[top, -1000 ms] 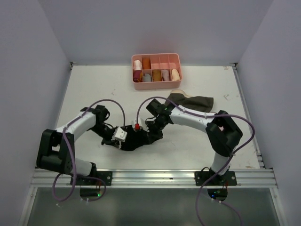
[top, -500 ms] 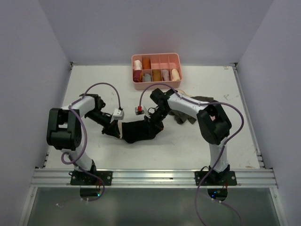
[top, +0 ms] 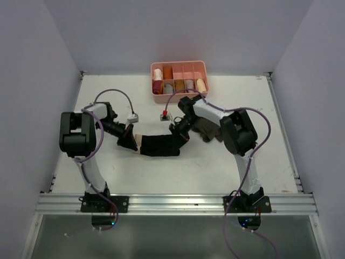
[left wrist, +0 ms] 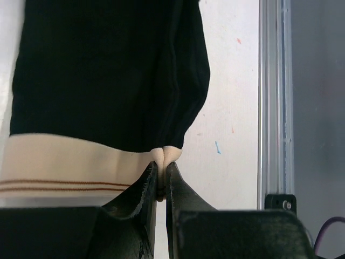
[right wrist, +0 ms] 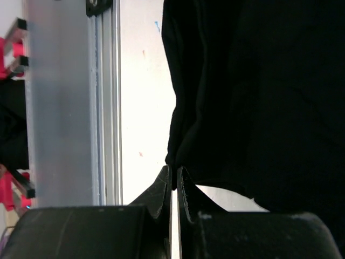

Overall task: Roll the underwear
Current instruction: Fold the underwear

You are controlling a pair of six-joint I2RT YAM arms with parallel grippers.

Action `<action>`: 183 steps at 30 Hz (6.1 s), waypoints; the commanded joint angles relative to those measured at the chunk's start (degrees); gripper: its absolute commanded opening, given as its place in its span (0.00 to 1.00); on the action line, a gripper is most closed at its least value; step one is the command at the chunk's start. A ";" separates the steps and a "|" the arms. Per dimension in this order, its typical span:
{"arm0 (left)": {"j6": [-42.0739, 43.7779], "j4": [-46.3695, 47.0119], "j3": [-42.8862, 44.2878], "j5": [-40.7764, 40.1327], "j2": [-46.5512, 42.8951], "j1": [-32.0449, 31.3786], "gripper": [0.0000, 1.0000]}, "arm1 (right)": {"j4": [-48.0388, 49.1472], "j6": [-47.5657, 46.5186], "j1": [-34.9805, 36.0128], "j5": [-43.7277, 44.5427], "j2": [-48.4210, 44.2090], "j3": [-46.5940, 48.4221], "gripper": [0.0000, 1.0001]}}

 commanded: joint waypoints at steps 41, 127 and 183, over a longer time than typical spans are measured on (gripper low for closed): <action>-13.63 9.11 4.85 -0.37 3.39 -1.64 0.00 | 38.62 44.72 6.51 11.66 13.58 14.21 0.22; -11.17 8.32 1.23 -4.15 -7.86 -3.74 0.00 | 46.53 57.84 11.00 7.27 14.11 5.85 0.25; -37.19 43.83 -12.81 -19.88 -4.87 -10.07 0.00 | 33.42 50.97 6.52 5.96 11.84 19.83 0.29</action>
